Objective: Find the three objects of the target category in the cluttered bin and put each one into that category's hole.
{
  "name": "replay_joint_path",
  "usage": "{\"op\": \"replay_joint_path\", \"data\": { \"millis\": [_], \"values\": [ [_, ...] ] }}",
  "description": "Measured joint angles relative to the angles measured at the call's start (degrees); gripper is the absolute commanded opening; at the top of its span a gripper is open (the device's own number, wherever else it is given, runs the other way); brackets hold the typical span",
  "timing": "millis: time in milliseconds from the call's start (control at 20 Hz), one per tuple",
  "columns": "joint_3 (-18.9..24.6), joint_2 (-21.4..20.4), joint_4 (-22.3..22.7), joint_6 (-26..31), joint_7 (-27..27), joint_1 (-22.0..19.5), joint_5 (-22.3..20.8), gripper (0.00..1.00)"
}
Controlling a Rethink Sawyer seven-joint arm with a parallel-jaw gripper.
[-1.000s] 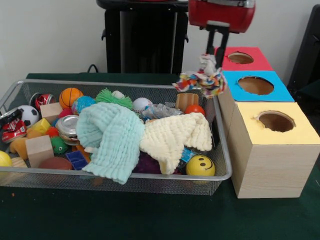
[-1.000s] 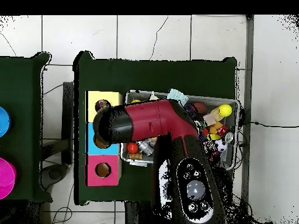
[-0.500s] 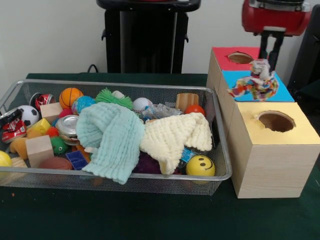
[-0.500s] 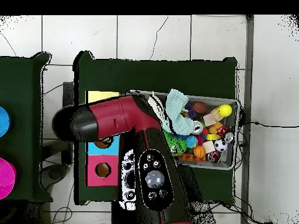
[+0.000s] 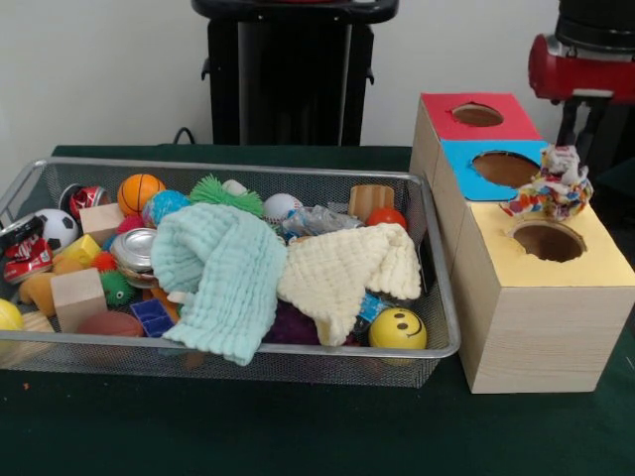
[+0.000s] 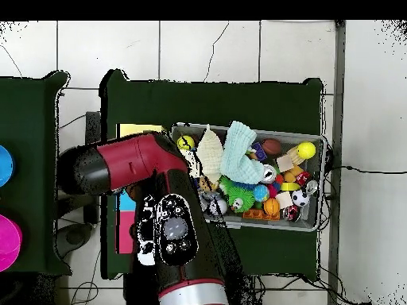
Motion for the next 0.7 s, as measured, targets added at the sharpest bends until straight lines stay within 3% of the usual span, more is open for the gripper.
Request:
{"op": "replay_joint_path", "data": {
  "millis": [400, 700],
  "values": [
    [-3.3, 4.6, -2.4, -5.0, 0.1, 3.3, 0.5, 0.0],
    [-5.3, 5.6, -4.2, -5.9, 0.1, 4.4, 1.4, 0.0]
  ]
}}
